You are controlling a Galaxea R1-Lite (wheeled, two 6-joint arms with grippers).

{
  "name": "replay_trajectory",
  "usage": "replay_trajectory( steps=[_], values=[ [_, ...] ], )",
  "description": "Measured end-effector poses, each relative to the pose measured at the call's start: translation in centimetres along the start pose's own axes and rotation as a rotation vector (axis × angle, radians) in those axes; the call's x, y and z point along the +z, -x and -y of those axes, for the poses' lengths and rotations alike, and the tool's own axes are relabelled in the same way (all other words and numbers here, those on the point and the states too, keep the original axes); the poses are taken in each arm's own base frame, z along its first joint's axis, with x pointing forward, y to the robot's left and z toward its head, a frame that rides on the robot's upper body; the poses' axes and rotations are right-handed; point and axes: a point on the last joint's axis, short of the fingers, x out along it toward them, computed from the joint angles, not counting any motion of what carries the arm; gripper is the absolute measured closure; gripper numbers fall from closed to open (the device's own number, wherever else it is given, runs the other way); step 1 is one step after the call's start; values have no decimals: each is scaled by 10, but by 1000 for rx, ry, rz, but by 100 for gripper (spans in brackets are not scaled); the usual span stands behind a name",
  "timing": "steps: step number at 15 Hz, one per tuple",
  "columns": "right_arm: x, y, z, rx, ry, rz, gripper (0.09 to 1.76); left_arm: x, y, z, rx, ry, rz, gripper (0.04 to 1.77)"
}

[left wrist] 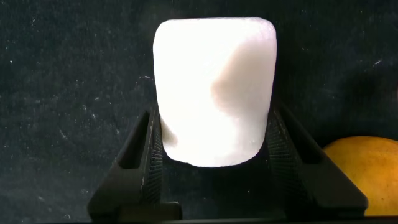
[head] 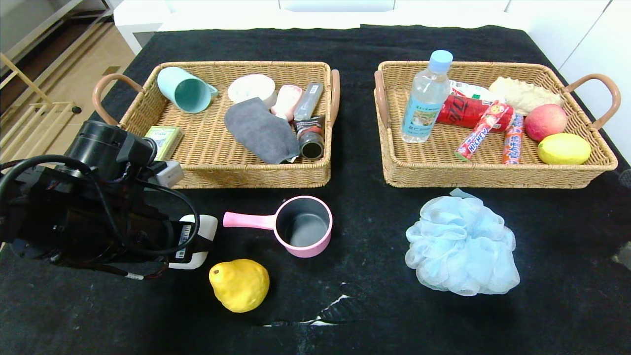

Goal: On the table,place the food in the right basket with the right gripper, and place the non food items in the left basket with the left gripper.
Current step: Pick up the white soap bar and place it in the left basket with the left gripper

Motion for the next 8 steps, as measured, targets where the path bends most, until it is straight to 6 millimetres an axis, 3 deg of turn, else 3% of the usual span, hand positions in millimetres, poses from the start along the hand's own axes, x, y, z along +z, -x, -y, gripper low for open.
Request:
replay_trajectory(
  steps=[8],
  values=[
    [-1,-1,0,1,-1,-5,15,1,-1,0,7,-1,-3,79]
  ],
)
